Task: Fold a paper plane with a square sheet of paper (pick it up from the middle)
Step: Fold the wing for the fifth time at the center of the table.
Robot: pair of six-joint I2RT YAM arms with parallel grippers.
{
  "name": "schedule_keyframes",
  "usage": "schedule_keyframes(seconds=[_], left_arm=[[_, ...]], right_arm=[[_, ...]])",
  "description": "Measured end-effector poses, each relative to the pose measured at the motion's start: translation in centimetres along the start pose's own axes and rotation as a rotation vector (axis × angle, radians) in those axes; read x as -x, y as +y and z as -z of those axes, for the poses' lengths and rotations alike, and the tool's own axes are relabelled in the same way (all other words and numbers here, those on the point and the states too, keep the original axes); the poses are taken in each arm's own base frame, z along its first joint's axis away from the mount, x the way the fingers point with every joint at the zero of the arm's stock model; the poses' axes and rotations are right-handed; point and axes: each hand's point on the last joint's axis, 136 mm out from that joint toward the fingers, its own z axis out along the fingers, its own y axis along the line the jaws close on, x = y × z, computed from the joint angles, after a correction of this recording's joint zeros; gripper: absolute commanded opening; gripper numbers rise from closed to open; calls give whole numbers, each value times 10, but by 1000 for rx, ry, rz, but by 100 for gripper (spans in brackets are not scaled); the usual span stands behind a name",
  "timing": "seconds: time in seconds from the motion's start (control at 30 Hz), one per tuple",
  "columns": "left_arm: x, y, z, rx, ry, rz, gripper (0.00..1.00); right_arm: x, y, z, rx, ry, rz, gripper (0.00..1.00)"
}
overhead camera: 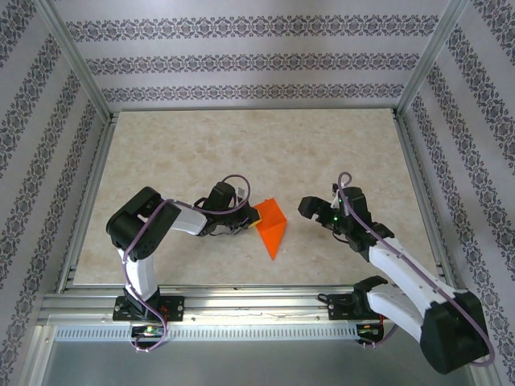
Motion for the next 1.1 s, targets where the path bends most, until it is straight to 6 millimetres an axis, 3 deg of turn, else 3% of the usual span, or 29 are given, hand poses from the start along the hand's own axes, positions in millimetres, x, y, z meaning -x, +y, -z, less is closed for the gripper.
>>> schedule_keyframes(seconds=[0.1,0.37,0.8,1.1], left_arm=[[-4,-1,-1,-8,23,-23,2],[-10,-5,-5,-29,78,-62,2],[-13,-9,-9,-45,115,-77,2],[-14,-8,-9,-29,136,-101,2]], right_arm=[[-14,-4,-15,33,112,-71,66],[-45,3,-42,100,358,-139,49],[-65,11,-69,153,543,-171,34],[-59,24,-81,225,592,-130,17]])
